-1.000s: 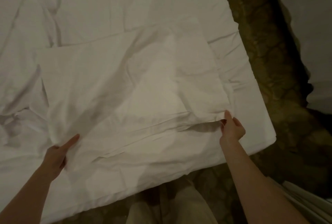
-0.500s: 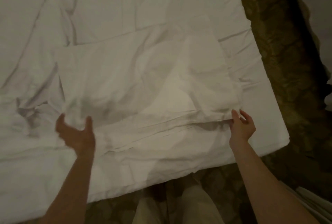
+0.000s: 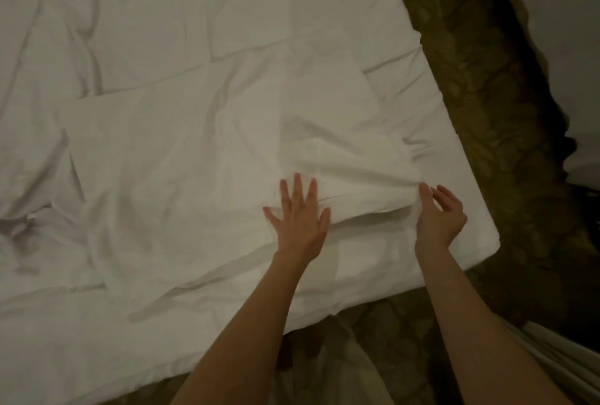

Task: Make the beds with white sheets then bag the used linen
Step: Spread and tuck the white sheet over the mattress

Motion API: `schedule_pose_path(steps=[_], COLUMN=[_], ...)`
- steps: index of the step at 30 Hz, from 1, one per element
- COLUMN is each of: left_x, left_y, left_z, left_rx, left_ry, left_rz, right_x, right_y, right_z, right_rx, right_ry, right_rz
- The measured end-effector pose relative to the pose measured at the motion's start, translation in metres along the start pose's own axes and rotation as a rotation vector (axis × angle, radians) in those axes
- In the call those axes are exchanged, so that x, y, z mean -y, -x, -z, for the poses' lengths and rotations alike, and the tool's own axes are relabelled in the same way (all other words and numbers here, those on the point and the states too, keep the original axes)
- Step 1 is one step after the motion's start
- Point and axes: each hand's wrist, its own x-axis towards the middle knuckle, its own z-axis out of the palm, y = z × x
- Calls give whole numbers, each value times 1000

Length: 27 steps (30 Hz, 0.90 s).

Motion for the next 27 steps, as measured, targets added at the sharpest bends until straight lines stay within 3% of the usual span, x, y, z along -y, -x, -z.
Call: schedule_pose_path(steps=[3,7,9,12,17,23,27], left_x=[7,11,8,-5,-52,-87,-88], left_y=[0,3,6,3,-33,-82,-93], left_z=[-2,-1,-1,5,32,49,48], left_rx=[5,5,-5,-48,-104,-102,-96], left_ry=[-23,-26,-6,60,44,-56,-58], left_rz=[-5,-46,-54,-95,-204,-200,-171], right_x=[-11,9,20,28,37,43,53], right_y=[-5,-15,-19,-21,-24,-46,-56], right_z=[4,-7,-19,-28,-38,-77,-83], right_rx=[-75,211,304,284,329,429,498], right_ry=[-49,-24,127,324,281,557,556], right_rz=[-140,-56,-26,131,384,263,247])
